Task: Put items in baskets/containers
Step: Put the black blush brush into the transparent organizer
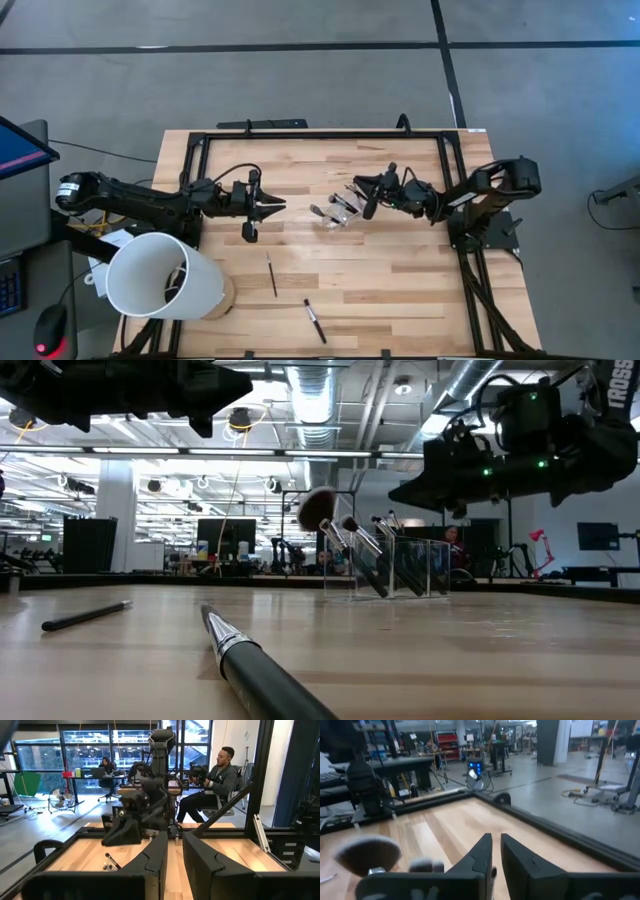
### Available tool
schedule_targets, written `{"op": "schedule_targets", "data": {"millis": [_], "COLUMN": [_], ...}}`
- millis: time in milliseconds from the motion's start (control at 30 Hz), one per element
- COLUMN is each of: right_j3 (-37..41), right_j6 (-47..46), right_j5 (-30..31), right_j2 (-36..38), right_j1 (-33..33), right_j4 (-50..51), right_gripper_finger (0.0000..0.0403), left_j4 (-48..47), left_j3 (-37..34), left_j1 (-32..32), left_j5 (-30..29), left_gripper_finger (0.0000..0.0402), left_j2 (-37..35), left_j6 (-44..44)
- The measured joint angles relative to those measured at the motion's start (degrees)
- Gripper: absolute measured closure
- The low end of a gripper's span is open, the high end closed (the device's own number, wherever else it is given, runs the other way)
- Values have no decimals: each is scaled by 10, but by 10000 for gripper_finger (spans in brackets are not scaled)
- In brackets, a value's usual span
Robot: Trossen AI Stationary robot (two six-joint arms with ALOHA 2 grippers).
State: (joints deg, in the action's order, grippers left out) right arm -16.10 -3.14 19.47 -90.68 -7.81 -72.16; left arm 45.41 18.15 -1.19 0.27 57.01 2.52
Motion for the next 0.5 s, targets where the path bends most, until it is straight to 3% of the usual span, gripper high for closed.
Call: {"op": "schedule_targets", "data": {"millis": [233,400,500], "right_j3": [-11,-106,-182], "right_j6": [45,58,23], "right_j5": [26,98,109], "right_j2": [75,123,119], "right_j1": [36,91,118], "right_j4": [67,308,449], "right_gripper_finger": [330,320,319], "left_j4": [0,-1,-2], "left_j3": [0,0,0], "left_j1": [0,0,0], "left_j5": [0,0,0], "left_gripper_finger": [344,344,344], "left_j2": [0,0,0], "left_j6": [0,0,0]}}
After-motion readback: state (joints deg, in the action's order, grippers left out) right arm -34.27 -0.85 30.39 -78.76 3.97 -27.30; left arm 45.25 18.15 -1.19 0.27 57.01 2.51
